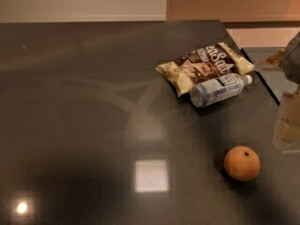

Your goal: Pick orange

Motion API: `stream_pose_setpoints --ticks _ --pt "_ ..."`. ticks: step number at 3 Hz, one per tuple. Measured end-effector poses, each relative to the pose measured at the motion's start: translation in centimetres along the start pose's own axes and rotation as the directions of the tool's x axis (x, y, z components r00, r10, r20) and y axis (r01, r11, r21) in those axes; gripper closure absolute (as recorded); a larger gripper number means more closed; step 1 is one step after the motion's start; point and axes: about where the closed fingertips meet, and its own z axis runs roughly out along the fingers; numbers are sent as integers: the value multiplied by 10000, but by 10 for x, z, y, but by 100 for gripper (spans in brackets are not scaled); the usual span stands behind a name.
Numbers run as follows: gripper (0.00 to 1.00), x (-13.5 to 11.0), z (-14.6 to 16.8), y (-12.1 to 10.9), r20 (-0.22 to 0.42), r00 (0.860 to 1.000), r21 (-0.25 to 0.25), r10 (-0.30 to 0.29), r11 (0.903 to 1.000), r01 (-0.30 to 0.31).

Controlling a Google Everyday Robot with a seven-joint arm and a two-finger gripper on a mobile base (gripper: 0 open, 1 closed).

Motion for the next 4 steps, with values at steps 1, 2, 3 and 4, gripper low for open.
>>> stream_pose_setpoints --ticks 1,2,3,4 --pt "0 2 4 3 93 9999 -167 -101 9998 103" --pt "0 -8 13 35 760 9930 -87 -899 9958 908" --pt "0 -1 46 79 1201 9765 -614 -1788 9804 1871" --pt "0 6 67 103 1354 9664 -963 -2184 9679 2322"
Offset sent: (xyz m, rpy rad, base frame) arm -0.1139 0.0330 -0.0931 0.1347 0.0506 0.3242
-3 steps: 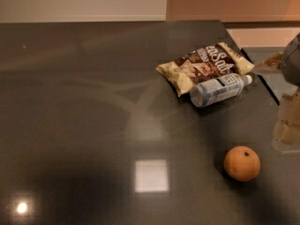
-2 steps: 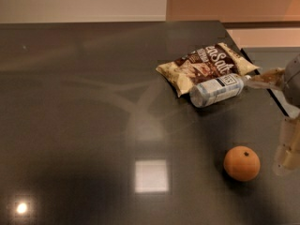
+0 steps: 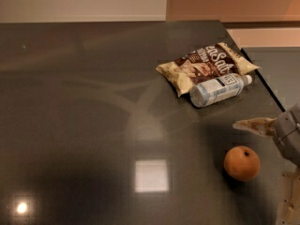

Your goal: Pick orange

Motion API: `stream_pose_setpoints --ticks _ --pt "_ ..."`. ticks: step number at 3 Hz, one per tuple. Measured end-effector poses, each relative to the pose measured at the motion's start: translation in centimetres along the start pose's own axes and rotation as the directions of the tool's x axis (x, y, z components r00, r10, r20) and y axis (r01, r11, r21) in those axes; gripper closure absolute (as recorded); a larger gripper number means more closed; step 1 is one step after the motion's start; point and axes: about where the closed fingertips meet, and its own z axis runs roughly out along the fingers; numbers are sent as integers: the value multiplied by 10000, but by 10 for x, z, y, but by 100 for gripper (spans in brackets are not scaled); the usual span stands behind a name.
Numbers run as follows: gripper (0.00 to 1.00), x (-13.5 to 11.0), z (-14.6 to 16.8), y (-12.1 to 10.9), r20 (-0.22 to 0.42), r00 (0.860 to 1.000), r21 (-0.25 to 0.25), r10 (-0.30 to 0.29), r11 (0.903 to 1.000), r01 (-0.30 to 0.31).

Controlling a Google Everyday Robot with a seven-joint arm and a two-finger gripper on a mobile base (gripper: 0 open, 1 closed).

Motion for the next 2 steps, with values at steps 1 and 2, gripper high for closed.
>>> stream_pose_setpoints --ticks 1,2 --pt "0 0 13 9 185 9996 -150 -220 9996 223" --pt "0 -2 20 5 366 9989 -59 -286 9996 288"
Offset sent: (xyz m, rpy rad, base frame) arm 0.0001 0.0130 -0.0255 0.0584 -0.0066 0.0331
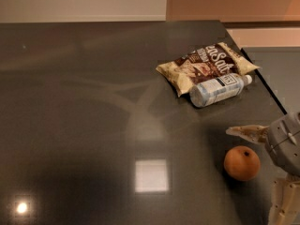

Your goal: Pick orange

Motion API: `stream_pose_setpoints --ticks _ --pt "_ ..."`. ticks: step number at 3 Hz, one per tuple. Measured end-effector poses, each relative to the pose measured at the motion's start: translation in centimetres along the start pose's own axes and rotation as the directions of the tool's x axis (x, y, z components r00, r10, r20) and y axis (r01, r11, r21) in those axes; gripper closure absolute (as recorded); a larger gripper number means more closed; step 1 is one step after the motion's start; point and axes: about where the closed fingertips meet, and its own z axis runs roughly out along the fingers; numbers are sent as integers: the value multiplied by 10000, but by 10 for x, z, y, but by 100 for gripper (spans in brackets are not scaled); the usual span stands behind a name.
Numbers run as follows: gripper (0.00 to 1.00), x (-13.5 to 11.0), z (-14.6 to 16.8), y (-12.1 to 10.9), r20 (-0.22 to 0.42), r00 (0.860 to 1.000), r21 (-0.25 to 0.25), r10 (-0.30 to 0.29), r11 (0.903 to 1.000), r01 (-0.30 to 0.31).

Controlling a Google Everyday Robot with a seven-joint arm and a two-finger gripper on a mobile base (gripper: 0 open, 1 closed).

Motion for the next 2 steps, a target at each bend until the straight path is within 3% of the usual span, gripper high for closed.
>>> stream_pose_setpoints --ticks 2 --pt "40 5 -4 -19 95 9999 406 111 9991 -115"
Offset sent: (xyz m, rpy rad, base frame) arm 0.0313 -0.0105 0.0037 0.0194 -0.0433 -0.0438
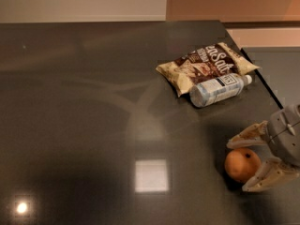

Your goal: Pick orange

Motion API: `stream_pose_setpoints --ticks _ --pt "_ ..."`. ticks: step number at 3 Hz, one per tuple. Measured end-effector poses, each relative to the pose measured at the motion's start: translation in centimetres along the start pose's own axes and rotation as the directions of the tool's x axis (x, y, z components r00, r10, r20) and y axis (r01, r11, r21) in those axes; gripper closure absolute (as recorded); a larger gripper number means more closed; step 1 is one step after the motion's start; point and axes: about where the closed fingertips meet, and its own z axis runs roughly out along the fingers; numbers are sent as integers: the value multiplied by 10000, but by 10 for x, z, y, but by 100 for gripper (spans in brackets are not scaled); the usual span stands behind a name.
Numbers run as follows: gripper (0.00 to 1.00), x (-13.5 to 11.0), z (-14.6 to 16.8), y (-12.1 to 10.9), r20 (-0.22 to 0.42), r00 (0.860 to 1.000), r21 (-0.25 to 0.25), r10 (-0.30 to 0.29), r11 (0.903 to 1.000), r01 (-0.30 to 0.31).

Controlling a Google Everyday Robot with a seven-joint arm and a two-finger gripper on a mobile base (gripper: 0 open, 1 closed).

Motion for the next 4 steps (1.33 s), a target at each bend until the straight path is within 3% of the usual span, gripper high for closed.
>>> stream_pose_setpoints --ticks 2,3,4 --pt "87 -2 -12 -9 -45 10000 146 -62 9999 63" --pt "100 -15 -32 -13 61 9999 148 -81 9999 80" --pt "100 -32 -56 -17 31 9998 -2 -184 9998 184"
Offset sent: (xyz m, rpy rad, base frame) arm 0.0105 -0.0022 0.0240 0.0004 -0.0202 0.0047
